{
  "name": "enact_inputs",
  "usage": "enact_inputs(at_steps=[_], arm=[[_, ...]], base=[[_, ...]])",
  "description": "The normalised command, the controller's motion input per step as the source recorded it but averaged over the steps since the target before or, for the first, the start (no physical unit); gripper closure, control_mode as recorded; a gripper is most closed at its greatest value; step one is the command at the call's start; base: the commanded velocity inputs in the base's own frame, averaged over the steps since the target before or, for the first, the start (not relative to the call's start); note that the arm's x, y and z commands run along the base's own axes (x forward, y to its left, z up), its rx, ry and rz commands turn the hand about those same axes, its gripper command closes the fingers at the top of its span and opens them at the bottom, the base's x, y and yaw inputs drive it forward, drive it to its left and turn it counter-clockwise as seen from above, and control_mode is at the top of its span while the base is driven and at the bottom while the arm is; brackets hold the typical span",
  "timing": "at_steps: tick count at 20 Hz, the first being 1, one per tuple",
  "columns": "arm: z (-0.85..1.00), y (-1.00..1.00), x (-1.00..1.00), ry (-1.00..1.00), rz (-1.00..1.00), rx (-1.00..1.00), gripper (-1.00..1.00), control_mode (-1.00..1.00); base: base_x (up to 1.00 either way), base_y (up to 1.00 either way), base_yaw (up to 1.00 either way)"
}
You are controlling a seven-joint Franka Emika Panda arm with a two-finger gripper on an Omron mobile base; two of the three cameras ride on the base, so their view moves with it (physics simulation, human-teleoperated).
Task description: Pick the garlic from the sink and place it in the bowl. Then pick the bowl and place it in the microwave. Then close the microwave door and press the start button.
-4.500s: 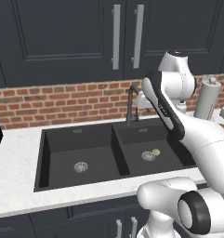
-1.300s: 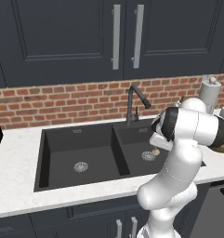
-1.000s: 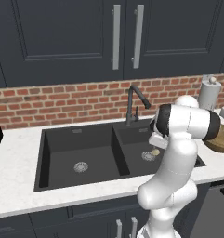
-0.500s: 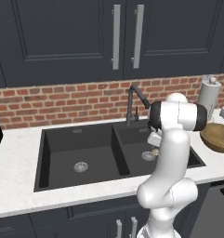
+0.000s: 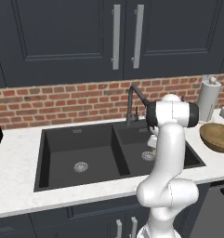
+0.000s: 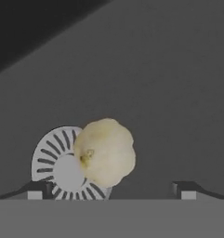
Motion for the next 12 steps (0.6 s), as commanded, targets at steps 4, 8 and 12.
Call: enact_inputs(at_steps=[4,8,12], arm=[[-0.22,-0.04,0.31,0.0,0.0,0.0,-1.0,-1.0],[-0.12,0.0,0.22,0.0,0.0,0.0,-1.0,-1.0],[-0.17,0.0,0.02,0.0,0.0,0.0,-1.0,-1.0]], base=[[0.0,0.0,0.0],[0.0,0.0,0.0],[0.0,0.0,0.0]])
